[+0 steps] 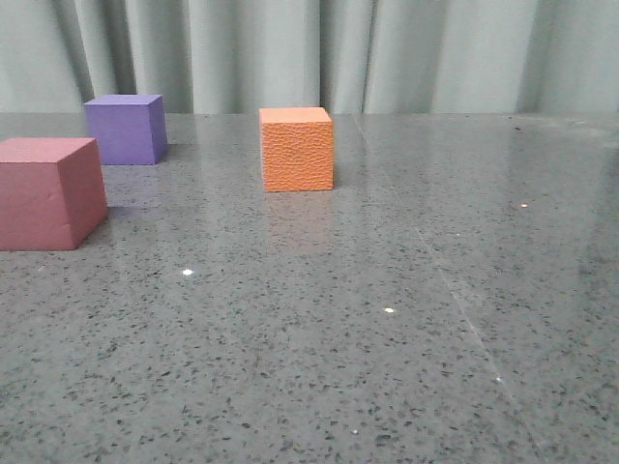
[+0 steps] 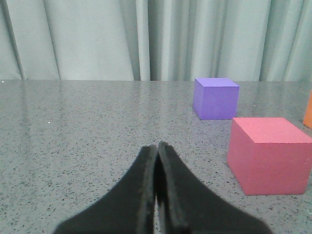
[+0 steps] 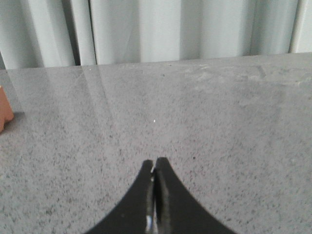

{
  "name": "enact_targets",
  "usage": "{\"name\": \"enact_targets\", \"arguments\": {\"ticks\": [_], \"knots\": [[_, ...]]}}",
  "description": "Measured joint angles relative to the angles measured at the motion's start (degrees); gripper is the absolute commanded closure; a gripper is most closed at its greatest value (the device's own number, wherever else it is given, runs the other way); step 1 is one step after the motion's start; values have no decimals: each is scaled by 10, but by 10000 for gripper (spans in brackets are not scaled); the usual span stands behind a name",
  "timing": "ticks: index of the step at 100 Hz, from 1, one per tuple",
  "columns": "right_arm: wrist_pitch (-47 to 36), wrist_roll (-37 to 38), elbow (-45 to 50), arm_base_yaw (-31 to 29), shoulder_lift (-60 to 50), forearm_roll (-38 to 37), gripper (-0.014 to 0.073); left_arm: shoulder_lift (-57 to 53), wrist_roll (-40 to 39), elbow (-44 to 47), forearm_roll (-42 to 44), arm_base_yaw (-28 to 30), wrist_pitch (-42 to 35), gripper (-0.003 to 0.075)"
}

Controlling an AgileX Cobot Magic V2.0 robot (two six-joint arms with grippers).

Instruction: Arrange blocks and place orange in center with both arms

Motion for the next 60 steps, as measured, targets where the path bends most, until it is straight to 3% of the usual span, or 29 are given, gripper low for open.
{"name": "enact_targets", "arguments": {"ticks": [27, 60], "knots": [[-41, -4, 72, 0, -3, 5, 655, 0, 0, 0, 0, 0, 0, 739], [-64, -5, 78, 0, -3, 5, 655, 0, 0, 0, 0, 0, 0, 739]]}}
